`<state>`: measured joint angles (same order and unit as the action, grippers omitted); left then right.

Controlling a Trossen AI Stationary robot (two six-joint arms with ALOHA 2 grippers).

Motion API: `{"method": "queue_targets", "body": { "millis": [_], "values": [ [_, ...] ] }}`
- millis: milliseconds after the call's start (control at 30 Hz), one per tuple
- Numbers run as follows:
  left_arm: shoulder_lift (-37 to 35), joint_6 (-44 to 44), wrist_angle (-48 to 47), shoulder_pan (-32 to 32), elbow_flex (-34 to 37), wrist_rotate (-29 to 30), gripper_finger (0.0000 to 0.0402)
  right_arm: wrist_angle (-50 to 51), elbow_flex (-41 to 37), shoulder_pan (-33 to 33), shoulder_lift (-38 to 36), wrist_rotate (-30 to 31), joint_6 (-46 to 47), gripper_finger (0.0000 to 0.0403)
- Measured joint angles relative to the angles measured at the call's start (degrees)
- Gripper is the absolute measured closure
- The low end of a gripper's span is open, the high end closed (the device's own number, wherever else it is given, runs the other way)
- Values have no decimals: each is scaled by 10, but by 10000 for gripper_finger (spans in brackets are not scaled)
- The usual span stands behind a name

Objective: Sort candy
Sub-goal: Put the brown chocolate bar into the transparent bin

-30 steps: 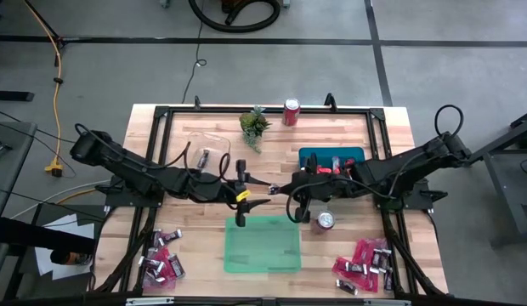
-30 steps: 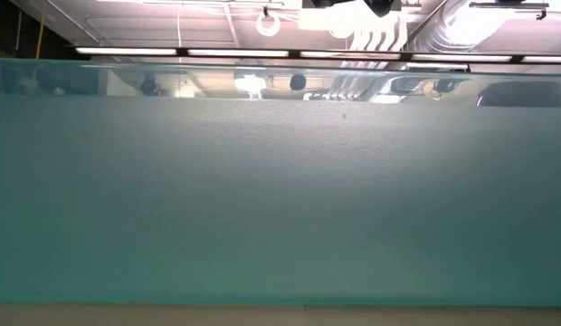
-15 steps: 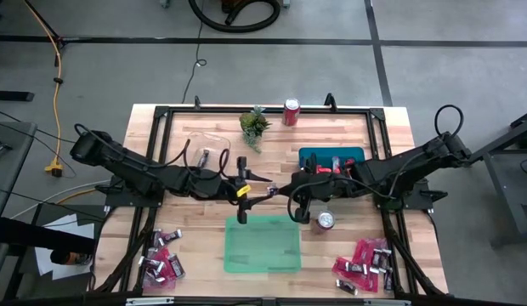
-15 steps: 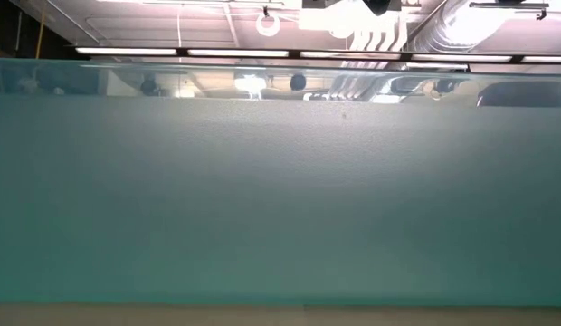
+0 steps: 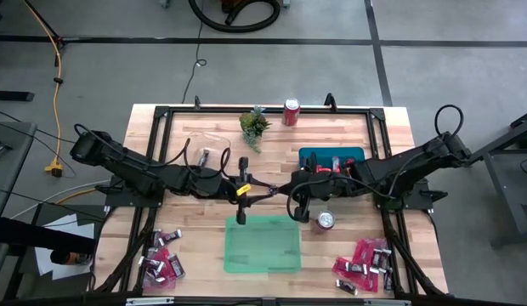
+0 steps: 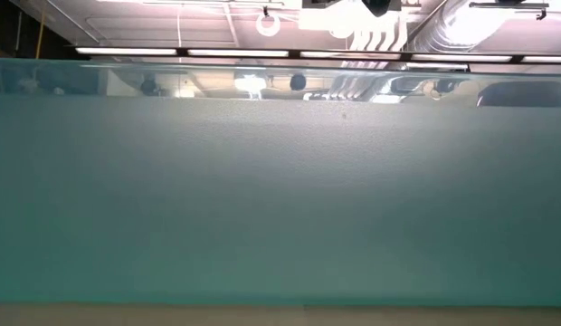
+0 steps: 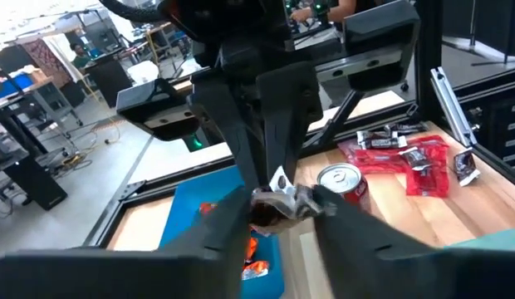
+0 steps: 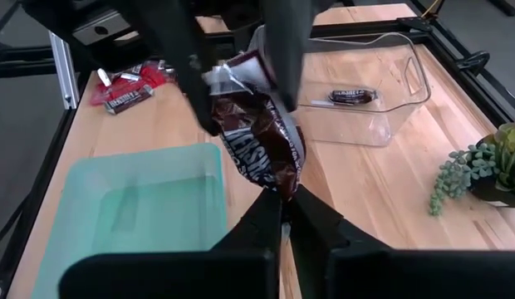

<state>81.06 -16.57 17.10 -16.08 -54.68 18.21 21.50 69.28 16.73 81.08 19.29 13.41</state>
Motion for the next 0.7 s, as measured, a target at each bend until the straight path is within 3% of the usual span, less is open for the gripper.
{"method": "queue_targets", "body": {
  "millis": [133, 300, 500, 600, 700],
  "values": [
    [0, 26, 0, 0, 0, 5, 385, 0, 0, 0, 0, 0, 0, 375],
    [-4, 36, -21, 0, 0, 13, 394, 6, 0, 0, -4, 17, 18, 321],
    [-108, 43, -200, 10, 1, 127, 399, 87, 0, 0, -41, 91, 66, 214],
    [-175, 112, -342, 30, 1, 177, 400, 142, 1, -3, -56, 120, 97, 170],
    [-232, 206, -467, 51, 20, 202, 400, 202, 1, -7, -58, 122, 144, 151]
  ]
}}
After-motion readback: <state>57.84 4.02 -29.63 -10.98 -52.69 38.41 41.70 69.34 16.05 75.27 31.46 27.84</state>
